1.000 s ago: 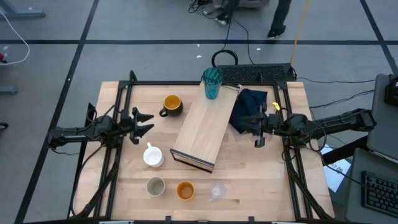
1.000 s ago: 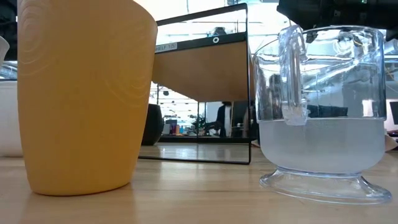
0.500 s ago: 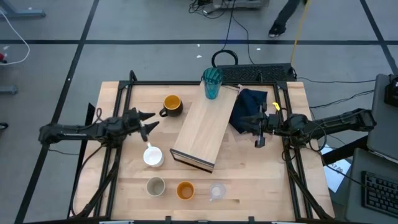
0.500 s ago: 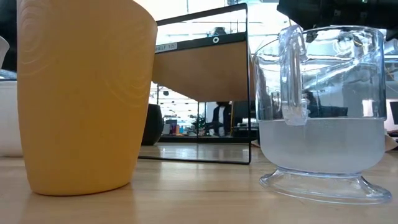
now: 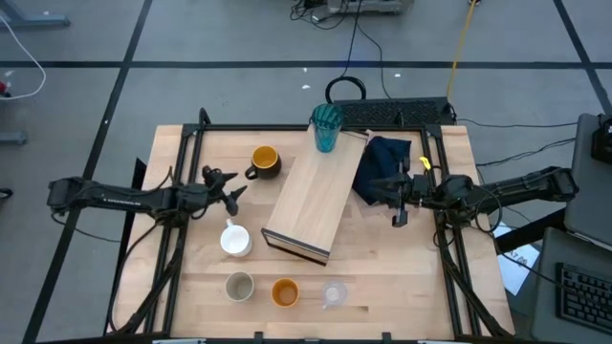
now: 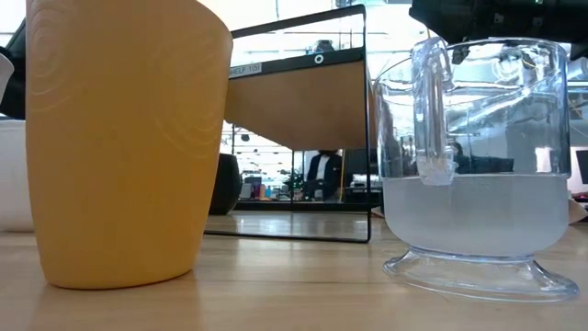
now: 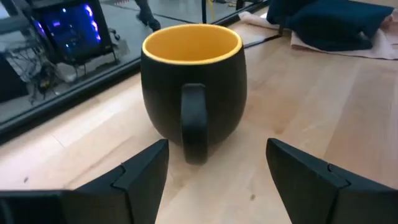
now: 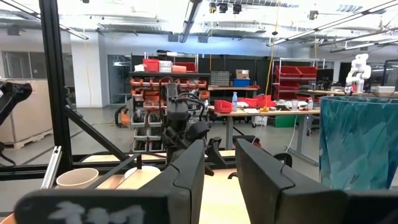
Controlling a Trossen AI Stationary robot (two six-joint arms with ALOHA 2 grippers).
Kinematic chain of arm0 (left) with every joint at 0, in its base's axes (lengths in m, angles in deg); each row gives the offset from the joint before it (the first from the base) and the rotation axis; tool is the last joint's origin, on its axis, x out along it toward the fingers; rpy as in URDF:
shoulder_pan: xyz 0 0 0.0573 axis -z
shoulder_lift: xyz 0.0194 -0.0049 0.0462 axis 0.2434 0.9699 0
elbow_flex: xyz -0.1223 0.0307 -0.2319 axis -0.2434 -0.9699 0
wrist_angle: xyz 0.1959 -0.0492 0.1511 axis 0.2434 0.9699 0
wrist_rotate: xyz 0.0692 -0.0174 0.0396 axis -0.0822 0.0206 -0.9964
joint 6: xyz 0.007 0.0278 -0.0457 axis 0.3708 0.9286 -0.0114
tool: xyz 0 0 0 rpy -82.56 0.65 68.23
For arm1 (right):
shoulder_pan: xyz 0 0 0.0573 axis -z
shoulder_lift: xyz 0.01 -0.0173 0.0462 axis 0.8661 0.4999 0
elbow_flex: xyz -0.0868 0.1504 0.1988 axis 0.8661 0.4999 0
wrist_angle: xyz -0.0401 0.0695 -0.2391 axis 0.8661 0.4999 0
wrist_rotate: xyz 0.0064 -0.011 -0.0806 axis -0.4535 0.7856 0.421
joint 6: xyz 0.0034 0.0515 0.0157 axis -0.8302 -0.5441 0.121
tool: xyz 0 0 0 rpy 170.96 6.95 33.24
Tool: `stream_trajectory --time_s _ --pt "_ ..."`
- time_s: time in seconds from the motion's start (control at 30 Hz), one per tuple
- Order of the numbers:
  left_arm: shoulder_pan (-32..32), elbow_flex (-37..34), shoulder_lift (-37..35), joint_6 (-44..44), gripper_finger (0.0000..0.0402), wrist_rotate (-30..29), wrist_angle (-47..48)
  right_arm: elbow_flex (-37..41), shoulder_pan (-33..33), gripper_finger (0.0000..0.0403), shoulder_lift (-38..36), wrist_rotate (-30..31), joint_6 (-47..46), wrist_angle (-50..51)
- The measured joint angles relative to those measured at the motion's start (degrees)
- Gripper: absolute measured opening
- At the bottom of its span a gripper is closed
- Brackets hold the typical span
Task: Stack small to large cups/mugs on shelf
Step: Put the black mug on the shelf
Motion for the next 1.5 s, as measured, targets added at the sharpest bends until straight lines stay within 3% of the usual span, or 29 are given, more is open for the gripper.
stream_trajectory --time_s 1.03,1.23,1.5 --pt "0.00 0.09 0.83 -0.26 0.0271 -2.77 -2.18 -0.02 0.00 0.0084 0.00 0.00 0.11 1.25" --pt "-0.33 0.11 0.83 -0.37 0.0271 -6.63 -0.99 -0.02 0.00 0.0084 0.00 0.00 0.10 1.35" --pt "-3.07 0.11 0.83 -2.77 0.0271 -1.69 -1.22 -0.02 0.00 0.0084 0.00 0.00 0.11 1.36"
